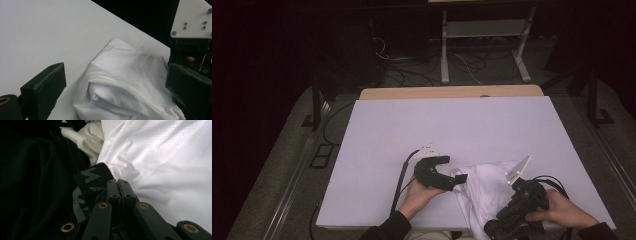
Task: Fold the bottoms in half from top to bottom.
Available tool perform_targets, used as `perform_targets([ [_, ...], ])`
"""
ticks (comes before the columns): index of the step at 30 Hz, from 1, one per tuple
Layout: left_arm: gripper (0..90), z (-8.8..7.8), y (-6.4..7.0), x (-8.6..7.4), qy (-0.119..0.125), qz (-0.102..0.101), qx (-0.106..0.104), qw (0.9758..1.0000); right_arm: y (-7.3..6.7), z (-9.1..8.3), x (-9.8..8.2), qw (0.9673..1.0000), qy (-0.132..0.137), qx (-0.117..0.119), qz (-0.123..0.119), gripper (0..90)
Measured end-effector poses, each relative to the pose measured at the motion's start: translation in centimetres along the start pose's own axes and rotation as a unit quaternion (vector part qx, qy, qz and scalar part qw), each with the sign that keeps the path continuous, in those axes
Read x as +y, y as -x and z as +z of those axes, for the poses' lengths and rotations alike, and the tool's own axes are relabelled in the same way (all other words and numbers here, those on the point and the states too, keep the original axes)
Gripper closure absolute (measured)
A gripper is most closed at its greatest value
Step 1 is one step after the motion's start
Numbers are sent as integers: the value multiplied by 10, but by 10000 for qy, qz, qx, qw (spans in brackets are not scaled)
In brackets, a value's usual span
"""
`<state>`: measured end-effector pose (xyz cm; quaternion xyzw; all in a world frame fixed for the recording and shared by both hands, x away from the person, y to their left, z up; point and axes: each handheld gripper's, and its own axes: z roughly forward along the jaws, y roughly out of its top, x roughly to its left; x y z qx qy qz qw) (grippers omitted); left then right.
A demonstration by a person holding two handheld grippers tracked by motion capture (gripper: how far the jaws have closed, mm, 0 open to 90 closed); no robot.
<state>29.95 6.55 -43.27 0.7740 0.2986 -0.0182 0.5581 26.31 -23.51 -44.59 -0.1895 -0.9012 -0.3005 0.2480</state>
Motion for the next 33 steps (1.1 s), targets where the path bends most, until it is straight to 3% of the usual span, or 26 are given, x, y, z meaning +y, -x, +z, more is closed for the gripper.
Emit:
perform_targets([
  [5,22,1,-2,0,-21,-32,42,10000,-2,5,0,9997,-207,-100,-31,874],
  [11,22,2,-5,0,-57,-58,84,9999,-4,6,0,9996,-204,-152,-126,872],
  [20,22,2,-5,0,-53,-103,94,9999,-11,-12,4,9991,161,-337,-209,779],
  [23,22,2,-5,1,-60,-105,98,9999,-13,-19,5,9979,305,-508,-267,719],
  [33,22,3,-6,2,-54,-186,108,9998,-8,-46,10,9920,790,-973,-127,574],
])
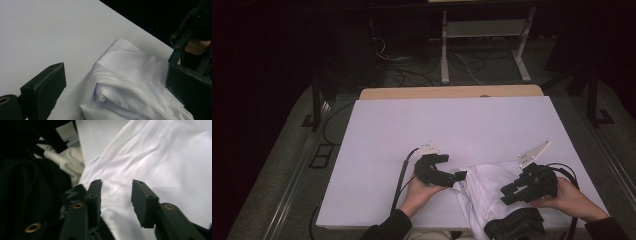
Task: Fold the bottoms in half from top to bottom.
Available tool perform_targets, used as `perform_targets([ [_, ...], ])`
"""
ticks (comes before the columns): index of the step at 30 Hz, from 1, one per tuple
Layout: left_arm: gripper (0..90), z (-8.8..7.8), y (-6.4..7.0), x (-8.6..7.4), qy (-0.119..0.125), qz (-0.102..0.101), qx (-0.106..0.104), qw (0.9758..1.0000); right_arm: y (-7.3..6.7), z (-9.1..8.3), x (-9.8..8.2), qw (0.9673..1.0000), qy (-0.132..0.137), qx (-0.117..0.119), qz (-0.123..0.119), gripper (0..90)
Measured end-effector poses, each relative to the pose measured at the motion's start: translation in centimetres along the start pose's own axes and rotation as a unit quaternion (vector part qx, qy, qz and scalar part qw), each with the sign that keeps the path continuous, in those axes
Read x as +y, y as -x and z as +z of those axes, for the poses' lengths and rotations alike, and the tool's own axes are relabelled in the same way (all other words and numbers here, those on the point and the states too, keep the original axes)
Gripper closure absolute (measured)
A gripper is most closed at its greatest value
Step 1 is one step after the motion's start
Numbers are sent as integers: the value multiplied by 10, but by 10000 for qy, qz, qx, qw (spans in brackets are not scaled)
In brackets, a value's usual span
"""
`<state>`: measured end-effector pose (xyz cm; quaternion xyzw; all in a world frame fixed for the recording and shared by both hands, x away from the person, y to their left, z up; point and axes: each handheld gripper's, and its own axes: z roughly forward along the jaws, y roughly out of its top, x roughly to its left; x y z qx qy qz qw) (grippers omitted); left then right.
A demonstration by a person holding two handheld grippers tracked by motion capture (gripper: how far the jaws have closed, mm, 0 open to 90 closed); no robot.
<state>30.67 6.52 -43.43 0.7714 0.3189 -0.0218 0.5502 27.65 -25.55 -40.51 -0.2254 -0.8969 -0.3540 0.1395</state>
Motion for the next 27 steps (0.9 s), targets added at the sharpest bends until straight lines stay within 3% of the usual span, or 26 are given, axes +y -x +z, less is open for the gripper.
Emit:
perform_targets([
  [12,22,1,-2,3,8,-51,31,10000,17,-21,2,9979,343,-482,254,352],
  [20,22,3,-5,6,-6,-73,64,10000,31,-35,1,9929,660,-874,462,135],
  [24,22,5,-6,7,8,-114,84,9999,39,-41,-1,9912,758,-969,488,67],
  [27,23,7,-9,7,-32,-253,60,9997,47,-44,-3,9884,882,-1082,592,48],
])
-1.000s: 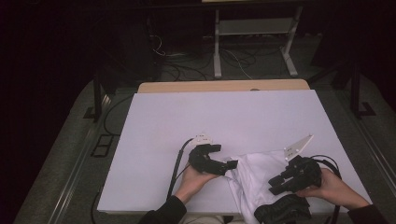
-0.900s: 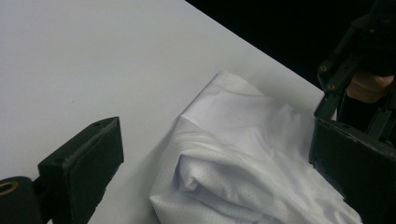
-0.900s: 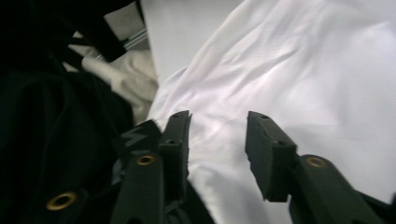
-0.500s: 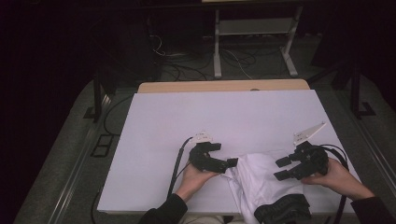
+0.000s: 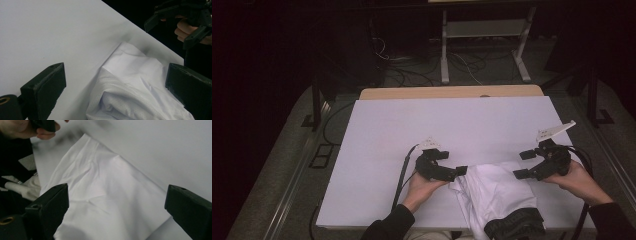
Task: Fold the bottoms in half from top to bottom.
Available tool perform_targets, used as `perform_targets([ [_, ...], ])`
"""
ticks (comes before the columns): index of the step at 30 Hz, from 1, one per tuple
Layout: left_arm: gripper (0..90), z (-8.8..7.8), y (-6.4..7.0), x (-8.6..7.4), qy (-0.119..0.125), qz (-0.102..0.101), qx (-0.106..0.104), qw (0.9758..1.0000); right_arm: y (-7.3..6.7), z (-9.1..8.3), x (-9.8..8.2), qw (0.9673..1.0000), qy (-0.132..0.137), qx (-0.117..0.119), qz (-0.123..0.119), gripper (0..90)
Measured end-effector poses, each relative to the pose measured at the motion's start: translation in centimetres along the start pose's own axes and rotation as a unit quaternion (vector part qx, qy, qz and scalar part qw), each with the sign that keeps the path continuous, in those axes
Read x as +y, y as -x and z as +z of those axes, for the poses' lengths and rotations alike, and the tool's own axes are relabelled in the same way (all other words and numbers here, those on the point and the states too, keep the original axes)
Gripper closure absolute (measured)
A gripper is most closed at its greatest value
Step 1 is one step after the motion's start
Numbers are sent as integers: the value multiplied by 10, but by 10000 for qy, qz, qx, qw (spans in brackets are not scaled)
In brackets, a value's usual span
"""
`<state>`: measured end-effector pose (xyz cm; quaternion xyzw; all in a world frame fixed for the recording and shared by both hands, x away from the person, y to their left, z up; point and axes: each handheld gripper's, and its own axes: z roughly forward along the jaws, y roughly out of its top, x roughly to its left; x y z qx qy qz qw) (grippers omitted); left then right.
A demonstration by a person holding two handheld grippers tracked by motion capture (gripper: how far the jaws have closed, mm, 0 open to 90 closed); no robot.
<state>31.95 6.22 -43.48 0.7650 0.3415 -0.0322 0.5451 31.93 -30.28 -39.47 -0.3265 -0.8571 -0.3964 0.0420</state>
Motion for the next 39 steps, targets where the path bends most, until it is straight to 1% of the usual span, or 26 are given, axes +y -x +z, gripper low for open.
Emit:
perform_targets([
  [7,23,2,-8,-1,-113,-220,76,9997,21,2,-4,9994,129,-264,188,51],
  [12,24,6,-12,-2,-220,-325,133,9991,36,6,-8,9990,146,-290,308,87],
  [15,26,10,-14,-4,-324,-401,167,9985,43,10,-11,9988,101,-326,355,119],
  [20,64,17,-14,-7,-497,-491,170,9974,51,15,-15,9985,66,-345,412,171],
  [23,132,20,-16,-8,-583,-567,108,9966,55,18,-18,9985,33,-320,448,213],
  [25,151,22,-16,-9,-669,-630,62,9958,57,20,-20,9985,-27,-307,445,251],
  [27,195,23,-17,-10,-757,-611,25,9953,59,22,-21,9987,-58,-269,425,290],
  [30,296,25,-16,-12,-853,-535,12,9949,61,24,-22,9990,-100,-215,380,365],
  [32,355,25,-16,-13,-910,-515,-72,9945,61,26,-22,9992,-148,-184,329,406],
  [35,440,27,-16,-14,-993,-532,-178,9935,62,29,-22,9992,-212,-226,254,484],
  [39,537,27,-17,-15,-1111,-470,-219,9924,60,32,-22,9990,-267,-313,148,585],
])
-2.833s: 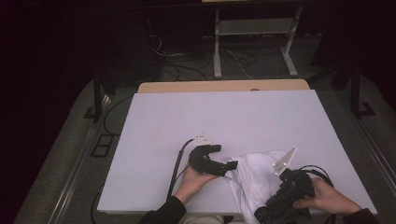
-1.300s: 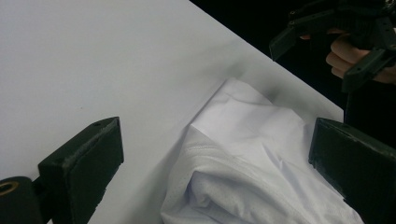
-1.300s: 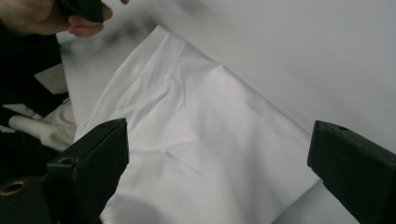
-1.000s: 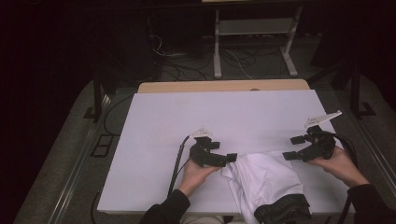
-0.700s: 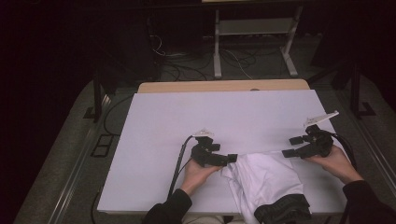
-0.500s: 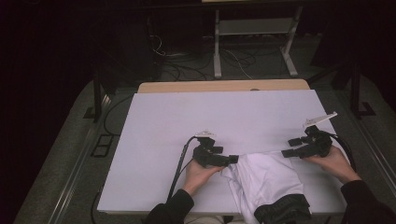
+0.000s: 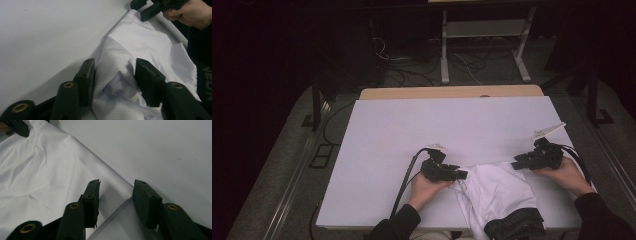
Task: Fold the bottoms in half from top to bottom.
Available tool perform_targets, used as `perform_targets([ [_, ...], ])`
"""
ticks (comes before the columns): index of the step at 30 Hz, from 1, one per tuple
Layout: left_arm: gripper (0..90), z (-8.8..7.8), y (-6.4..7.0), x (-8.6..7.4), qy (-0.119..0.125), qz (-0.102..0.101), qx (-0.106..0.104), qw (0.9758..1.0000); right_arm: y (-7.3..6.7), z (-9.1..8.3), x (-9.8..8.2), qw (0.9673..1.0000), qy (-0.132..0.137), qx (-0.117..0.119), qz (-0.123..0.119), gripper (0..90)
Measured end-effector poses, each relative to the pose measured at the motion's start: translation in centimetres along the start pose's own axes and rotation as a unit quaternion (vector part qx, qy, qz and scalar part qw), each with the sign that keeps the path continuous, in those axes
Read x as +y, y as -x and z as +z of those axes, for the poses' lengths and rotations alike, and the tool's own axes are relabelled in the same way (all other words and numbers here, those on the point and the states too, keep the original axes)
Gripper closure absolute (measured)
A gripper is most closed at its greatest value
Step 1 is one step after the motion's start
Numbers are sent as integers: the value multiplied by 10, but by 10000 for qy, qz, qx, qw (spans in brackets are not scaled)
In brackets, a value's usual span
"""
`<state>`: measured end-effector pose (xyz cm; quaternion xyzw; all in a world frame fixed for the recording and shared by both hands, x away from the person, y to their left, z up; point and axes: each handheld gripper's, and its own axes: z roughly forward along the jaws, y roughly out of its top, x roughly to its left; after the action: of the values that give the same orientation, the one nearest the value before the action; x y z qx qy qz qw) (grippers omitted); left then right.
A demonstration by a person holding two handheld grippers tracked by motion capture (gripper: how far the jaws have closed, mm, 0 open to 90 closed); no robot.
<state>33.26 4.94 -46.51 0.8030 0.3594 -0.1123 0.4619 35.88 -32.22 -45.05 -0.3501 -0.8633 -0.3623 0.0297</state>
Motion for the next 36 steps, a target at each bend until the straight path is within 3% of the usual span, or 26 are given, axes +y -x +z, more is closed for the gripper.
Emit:
perform_targets([
  [5,732,0,-1,0,-89,32,-17,10000,0,1,0,9998,16,-179,-47,705],
  [8,800,1,-2,0,-134,-4,-66,9999,-1,2,0,9995,28,-283,-100,782],
  [12,821,-1,0,0,-135,95,-24,9999,0,3,2,9997,63,-245,-11,867],
  [18,828,-7,6,2,-21,283,48,9996,3,1,2,9994,126,-140,273,879],
  [27,828,-30,14,13,-35,660,224,9976,-5,0,16,9984,440,-154,318,880],
  [36,828,-50,7,19,67,678,389,9969,-7,8,40,9978,566,-174,307,880],
])
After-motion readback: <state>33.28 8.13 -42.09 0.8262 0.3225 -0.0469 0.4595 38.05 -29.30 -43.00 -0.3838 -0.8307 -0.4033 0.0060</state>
